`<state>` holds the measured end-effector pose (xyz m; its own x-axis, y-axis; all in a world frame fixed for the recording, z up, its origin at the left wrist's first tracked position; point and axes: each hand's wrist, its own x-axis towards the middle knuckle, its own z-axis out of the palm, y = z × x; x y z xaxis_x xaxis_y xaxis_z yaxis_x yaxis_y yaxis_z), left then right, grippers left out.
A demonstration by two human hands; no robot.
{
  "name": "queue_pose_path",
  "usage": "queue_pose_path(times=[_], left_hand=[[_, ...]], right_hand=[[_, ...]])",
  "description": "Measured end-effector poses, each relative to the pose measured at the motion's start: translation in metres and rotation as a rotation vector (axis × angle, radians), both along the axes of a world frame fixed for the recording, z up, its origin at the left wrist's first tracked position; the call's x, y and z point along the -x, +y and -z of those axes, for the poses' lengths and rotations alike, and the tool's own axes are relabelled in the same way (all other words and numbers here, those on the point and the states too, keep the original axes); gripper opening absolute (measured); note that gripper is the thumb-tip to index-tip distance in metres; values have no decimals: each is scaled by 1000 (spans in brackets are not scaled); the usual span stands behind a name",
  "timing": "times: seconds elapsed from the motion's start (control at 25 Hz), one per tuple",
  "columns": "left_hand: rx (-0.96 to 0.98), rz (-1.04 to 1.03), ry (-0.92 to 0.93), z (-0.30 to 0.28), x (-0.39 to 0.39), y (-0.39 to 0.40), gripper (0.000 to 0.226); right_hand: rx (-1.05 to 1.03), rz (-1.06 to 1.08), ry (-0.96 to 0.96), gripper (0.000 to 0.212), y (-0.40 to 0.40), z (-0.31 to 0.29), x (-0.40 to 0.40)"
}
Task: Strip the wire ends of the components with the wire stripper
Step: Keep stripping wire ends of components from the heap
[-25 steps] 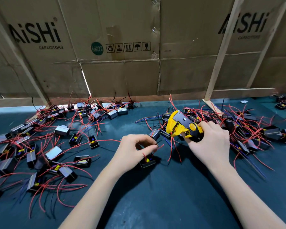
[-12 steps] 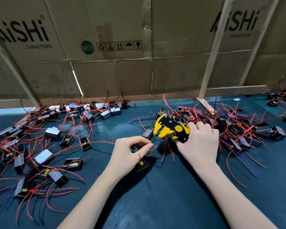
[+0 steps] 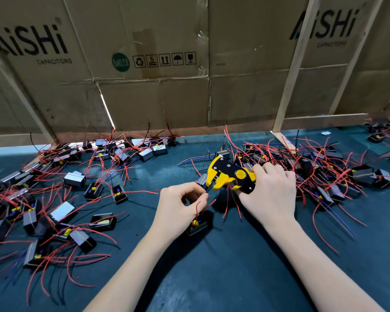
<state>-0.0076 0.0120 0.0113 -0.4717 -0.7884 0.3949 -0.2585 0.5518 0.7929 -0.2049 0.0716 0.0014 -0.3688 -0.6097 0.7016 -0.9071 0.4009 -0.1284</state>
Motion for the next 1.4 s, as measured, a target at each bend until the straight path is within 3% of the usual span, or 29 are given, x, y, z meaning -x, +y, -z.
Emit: queue_pose_path(times=[0.4, 0.6, 0.84, 0.96, 1.24, 1.4], left_hand=[[23, 22, -23, 1, -1, -3, 14], [42, 82, -28, 0, -3, -4, 12], [19, 297, -125, -4, -15, -13, 16], [-66, 357, -142, -5, -19, -18, 8], [-139, 212, -141, 4, -11, -16, 20], [-129, 233, -187, 4, -10, -14, 28]], right_hand=[[-182, -11, 20, 32, 0, -8, 0], [-230, 62, -40, 44, -1, -7, 3], [-116, 51, 0, 49, 2, 0, 14], [-47, 73, -28, 46, 3, 3, 19], [-13, 12, 16, 50, 5, 4, 15], [-27, -1, 32, 51, 4, 4, 11]])
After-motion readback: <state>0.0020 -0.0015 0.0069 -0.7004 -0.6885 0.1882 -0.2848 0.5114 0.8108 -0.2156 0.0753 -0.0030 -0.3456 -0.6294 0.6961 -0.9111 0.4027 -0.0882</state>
